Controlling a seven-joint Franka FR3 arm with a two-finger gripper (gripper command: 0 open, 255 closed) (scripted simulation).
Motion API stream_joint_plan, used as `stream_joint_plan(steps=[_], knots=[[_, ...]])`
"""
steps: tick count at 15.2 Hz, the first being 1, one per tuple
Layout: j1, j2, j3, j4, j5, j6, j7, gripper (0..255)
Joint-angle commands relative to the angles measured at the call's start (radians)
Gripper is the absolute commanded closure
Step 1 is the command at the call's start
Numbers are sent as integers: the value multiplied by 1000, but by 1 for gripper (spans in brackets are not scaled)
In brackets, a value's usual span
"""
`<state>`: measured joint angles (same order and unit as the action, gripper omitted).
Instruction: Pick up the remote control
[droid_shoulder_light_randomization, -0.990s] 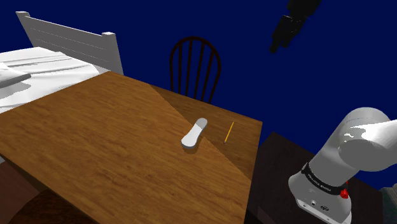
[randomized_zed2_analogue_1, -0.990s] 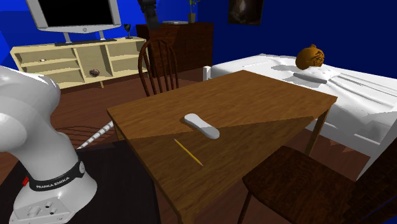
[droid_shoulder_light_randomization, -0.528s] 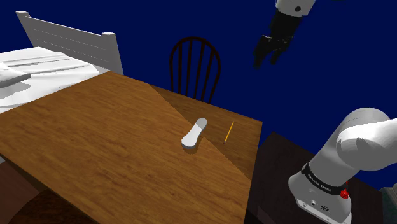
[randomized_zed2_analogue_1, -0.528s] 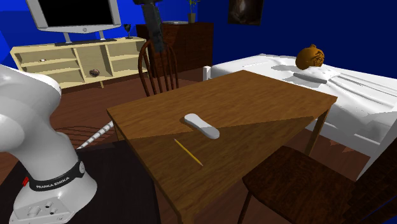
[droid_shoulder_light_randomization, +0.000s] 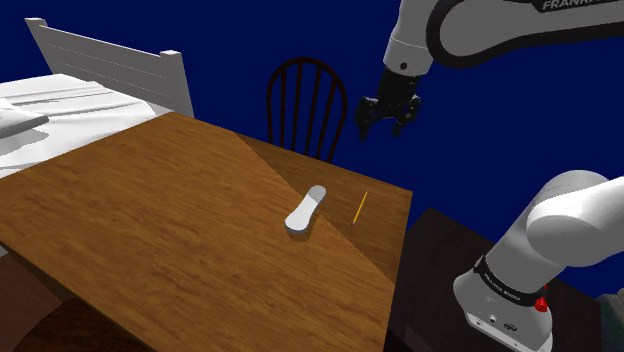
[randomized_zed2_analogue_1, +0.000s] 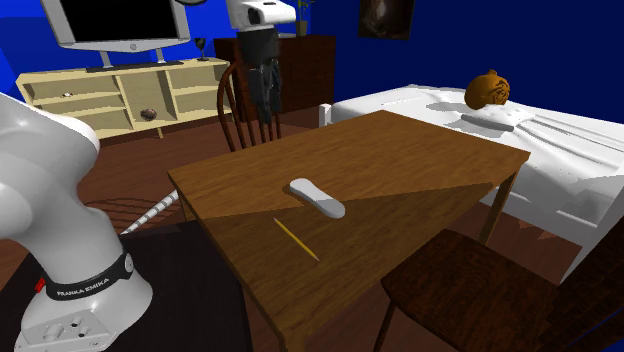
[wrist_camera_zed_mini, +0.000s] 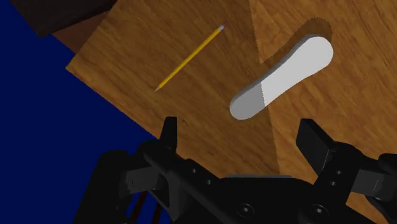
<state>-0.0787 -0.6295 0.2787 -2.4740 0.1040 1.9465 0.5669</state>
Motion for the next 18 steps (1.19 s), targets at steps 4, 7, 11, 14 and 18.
stream_joint_plan(steps=[4, 7, 11, 14, 18], knots=[[-41, 139, 86, -28, 27, 151, 195, 0], [-70, 247, 141, -19, 25, 240, 320, 0], [-113, 411, 206, 14, -13, 353, 500, 0], [-140, 547, 240, 53, -74, 429, 649, 0], [-145, 735, 243, 125, -190, 512, 862, 0]])
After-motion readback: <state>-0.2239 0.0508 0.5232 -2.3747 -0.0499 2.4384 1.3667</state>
